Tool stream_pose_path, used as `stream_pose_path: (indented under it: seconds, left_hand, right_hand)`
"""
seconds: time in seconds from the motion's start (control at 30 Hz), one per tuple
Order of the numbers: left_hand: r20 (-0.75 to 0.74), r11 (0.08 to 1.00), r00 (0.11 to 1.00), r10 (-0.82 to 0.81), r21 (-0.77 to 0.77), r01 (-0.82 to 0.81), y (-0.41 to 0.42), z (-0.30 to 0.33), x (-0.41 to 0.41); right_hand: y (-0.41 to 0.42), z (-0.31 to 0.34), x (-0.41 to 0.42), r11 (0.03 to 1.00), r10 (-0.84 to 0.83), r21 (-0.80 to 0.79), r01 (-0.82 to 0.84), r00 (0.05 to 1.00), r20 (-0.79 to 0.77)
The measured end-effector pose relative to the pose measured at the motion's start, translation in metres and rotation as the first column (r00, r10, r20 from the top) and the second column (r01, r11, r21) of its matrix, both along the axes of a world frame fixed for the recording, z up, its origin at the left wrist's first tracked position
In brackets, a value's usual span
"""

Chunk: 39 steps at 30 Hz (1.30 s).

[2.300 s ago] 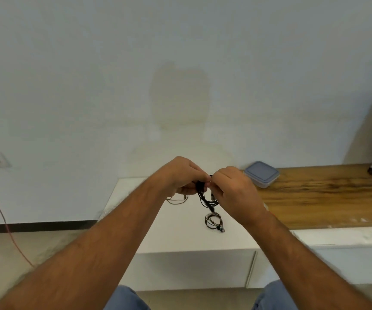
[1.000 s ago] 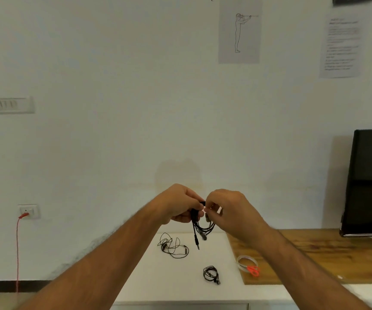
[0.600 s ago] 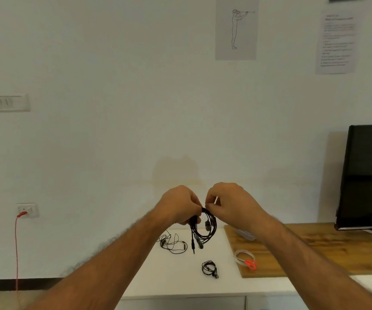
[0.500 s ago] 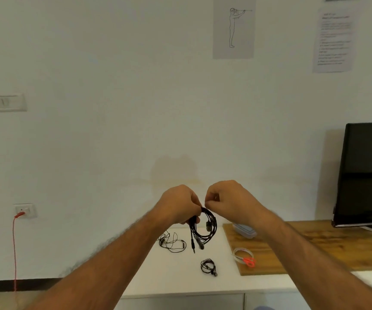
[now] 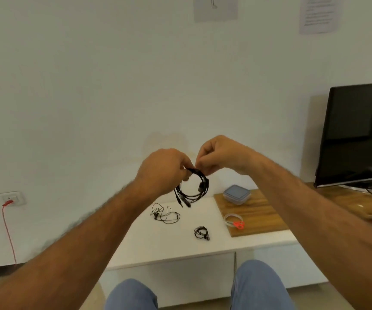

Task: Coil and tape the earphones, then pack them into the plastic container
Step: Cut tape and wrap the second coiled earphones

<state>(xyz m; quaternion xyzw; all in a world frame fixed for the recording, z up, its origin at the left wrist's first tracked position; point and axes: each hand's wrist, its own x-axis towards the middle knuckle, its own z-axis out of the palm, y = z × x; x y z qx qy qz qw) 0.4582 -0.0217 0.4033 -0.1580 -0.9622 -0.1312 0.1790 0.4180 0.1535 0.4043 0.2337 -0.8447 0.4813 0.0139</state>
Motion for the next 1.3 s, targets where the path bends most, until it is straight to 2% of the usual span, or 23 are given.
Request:
stream_pose_path:
  seconds: [0.13,0.3,0.43,0.57,0.77,1.0,1.2,1.3]
  left_hand:
    - [-0.085,1.000,0.996,-0.007,0.010,0.008,-0.001,0.001,0.002]
    - [-0.274,0.994,0.962,-0.013,-0.108,-0.017,-0.001,-0.001,0.003]
    - [-0.444,0.983,0.893,-0.075,-0.184,-0.009,-0.004,-0.005,0.000]
    - [-0.569,0.975,0.803,-0.176,-0.211,0.065,-0.006,-0.009,-0.004]
    - [-0.622,0.965,0.739,-0.260,-0.189,0.181,-0.004,-0.011,0.000]
    - [-0.648,0.962,0.715,-0.263,-0.124,0.242,0.000,-0.012,0.002]
    - [-0.642,0.963,0.722,-0.258,-0.111,0.245,0.002,-0.009,0.006]
    - [-0.640,0.969,0.729,-0.240,-0.114,0.220,-0.001,-0.009,0.006]
  right_hand:
    - [0.002,0.005,0.002,0.997,0.042,-0.066,-0.038,0.997,0.065]
    - [0.001,0.008,0.000,0.994,0.016,-0.107,-0.002,0.992,0.127]
    - [0.002,0.009,-0.004,0.987,0.032,-0.163,0.005,0.974,0.223]
    - [0.006,0.012,-0.006,0.976,0.140,-0.206,-0.069,0.925,0.353]
    - [0.014,0.010,-0.013,0.951,0.279,-0.248,-0.185,0.858,0.431]
    - [0.017,0.000,-0.020,0.897,0.405,-0.351,-0.268,0.816,0.412]
    - [0.017,-0.005,-0.019,0.860,0.470,-0.397,-0.321,0.801,0.370]
    - [0.016,-0.006,-0.016,0.891,0.405,-0.355,-0.283,0.849,0.340]
